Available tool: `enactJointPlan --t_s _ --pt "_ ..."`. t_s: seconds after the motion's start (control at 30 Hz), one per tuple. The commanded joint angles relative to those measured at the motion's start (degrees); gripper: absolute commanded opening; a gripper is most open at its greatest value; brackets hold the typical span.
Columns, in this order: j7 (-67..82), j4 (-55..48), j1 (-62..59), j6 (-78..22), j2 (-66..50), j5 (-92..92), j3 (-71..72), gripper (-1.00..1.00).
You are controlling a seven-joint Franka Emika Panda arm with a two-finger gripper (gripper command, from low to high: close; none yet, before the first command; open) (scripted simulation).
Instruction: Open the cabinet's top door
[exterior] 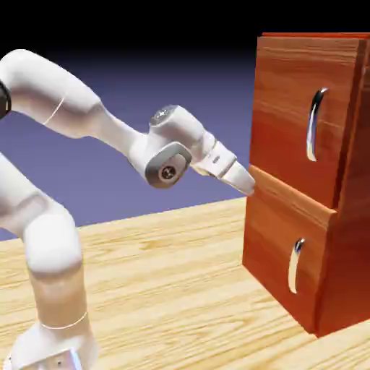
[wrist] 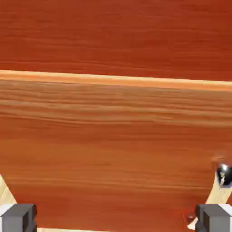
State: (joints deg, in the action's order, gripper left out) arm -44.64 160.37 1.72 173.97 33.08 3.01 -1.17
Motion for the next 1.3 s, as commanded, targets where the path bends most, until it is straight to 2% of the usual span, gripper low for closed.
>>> enactJointPlan --t_s 0.0,1.27 --pt "-1.8 -0.5 0.9 0.0 0.4 2.5 -1.0 0.0" --pt "-70.5 -20.4 33.2 -1.1 13.7 97.2 -38.0 0.0"
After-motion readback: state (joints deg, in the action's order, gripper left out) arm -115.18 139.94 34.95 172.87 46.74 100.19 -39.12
